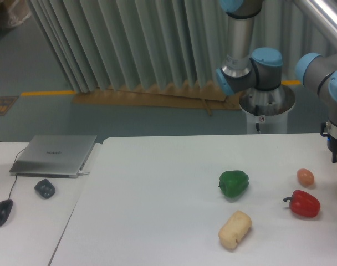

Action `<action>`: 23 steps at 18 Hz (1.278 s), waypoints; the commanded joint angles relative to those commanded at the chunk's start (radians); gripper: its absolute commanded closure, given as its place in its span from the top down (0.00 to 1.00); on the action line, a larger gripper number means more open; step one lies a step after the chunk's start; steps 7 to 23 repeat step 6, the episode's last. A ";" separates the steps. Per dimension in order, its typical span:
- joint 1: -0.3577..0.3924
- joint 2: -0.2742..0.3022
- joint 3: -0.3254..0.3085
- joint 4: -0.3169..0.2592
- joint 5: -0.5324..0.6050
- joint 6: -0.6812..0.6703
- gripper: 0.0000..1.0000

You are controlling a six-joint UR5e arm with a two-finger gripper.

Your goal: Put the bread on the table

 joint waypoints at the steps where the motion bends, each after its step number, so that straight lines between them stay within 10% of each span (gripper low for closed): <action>1: 0.000 0.002 0.000 0.000 -0.008 0.000 1.00; 23: 0.002 0.003 0.002 0.000 -0.023 -0.002 1.00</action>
